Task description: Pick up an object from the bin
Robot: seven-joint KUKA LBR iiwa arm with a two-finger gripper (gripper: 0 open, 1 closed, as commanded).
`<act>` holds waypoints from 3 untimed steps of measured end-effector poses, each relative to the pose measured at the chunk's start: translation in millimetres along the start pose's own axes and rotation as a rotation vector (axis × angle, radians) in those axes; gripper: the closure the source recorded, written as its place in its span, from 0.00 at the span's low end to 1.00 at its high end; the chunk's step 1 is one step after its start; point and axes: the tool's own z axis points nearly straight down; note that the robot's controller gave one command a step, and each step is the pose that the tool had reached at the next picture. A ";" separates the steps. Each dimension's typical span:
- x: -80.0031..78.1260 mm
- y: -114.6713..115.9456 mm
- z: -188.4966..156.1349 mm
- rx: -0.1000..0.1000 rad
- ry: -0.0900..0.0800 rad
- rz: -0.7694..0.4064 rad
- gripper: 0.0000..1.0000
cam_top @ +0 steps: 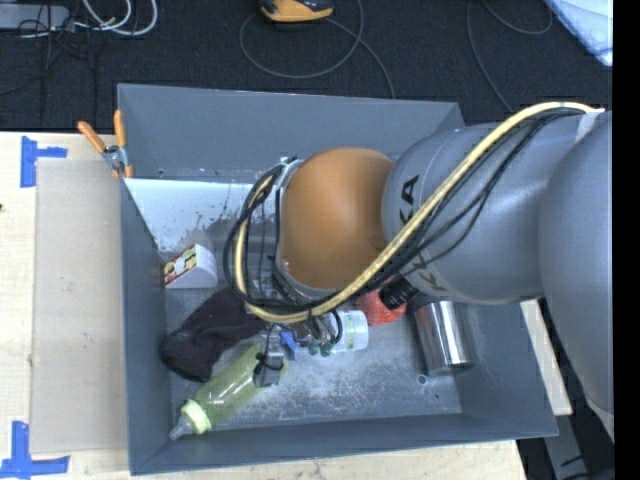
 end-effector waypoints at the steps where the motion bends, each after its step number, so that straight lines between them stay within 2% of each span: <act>1: -7.6 9.2 47.6 0.003 0.012 -0.127 0.00; 2: -5.5 20.3 85.9 0.003 0.008 -0.424 0.00; 3: -4.4 40.4 106.2 0.000 0.004 -0.735 1.00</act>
Offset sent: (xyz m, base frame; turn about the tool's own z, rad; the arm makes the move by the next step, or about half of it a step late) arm 0.0042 0.0272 -0.1010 -0.4606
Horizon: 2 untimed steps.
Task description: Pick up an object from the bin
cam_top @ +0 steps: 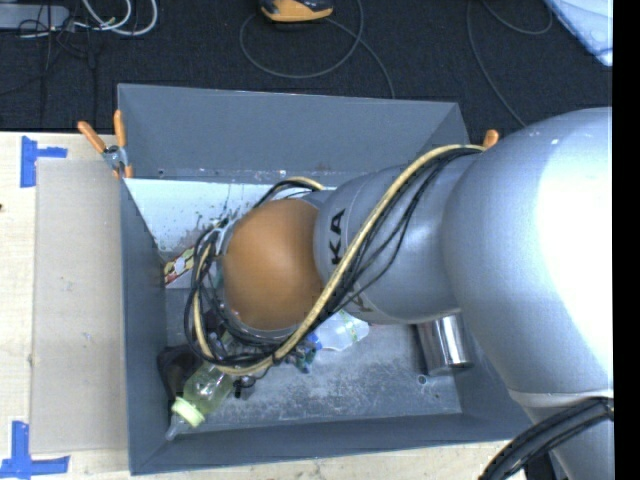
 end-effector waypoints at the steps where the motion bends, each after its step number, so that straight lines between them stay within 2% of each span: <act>1: 0.0 0.0 0.0 0.000 0.000 0.001 1.00; 2: 2.9 1.7 -37.4 -0.005 0.011 -0.008 1.00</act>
Offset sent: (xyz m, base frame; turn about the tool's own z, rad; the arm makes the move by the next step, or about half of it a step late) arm 0.0012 -0.0008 0.0836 -0.0180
